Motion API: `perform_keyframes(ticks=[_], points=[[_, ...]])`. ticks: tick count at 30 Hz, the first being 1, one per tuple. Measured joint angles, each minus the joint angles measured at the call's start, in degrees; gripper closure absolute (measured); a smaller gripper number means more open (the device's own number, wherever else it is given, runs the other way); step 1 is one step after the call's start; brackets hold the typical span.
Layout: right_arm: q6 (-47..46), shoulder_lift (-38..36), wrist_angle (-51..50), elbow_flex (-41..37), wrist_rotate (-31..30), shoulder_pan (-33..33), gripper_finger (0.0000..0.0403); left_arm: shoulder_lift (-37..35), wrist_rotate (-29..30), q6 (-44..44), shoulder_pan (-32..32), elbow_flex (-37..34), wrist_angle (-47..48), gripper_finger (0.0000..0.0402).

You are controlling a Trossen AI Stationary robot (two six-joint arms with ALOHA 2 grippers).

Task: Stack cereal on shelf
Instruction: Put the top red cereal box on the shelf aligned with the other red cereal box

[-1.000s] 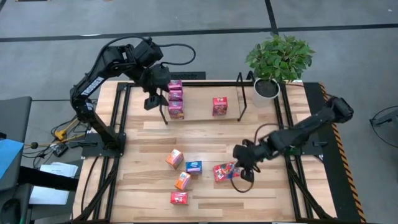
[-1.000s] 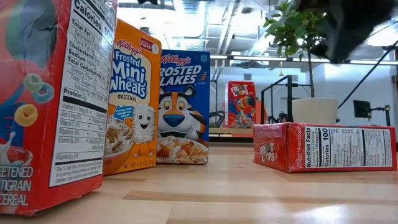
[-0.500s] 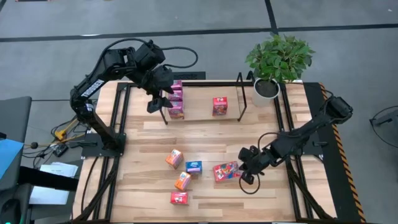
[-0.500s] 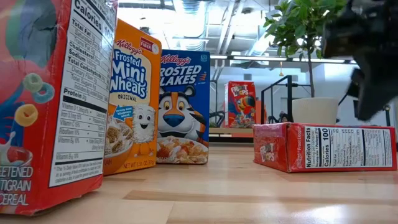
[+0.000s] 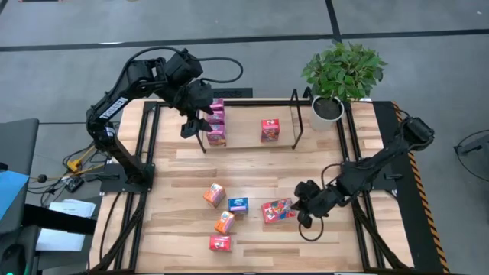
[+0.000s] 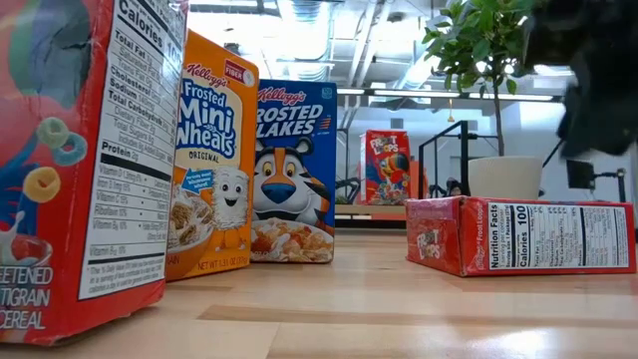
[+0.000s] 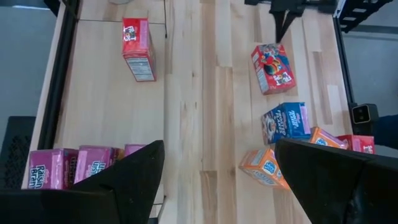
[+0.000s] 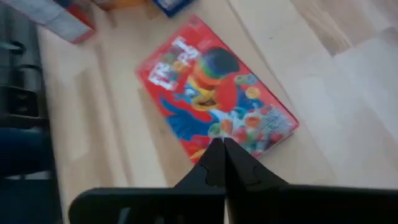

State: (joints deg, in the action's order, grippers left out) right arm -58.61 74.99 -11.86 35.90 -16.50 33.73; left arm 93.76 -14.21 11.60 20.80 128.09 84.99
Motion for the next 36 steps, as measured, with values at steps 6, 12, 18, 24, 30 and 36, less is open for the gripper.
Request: perform_keyframes(ticks=[6,12,18,24,30,36], points=[[-1.83,5.88,1.23,0.1,1.16,-0.06,0.0373,0.0,0.02,0.07,0.0,0.0,-0.01,0.0105],[-8.55,9.66,2.16,0.45,1.42,1.82,0.0361,0.0,0.04,0.0,0.0,0.0,0.0,0.0105],[-13.78,8.86,0.29,0.31,-0.8,5.56,0.0383,0.0,0.15,0.31,0.0,0.0,0.09,0.0105],[-22.26,8.78,-4.7,0.37,-3.92,10.05,0.0384,0.0,0.17,0.81,0.0,0.0,0.03,0.0105],[-31.38,8.78,-9.78,0.42,-6.84,13.3,0.0366,0.0,0.3,0.83,0.0,0.0,0.0,0.0105],[-34.85,9.18,-13.47,-0.05,-4.16,15.68,0.0381,0.0,0.29,0.92,0.0,0.0,0.0,0.0105]])
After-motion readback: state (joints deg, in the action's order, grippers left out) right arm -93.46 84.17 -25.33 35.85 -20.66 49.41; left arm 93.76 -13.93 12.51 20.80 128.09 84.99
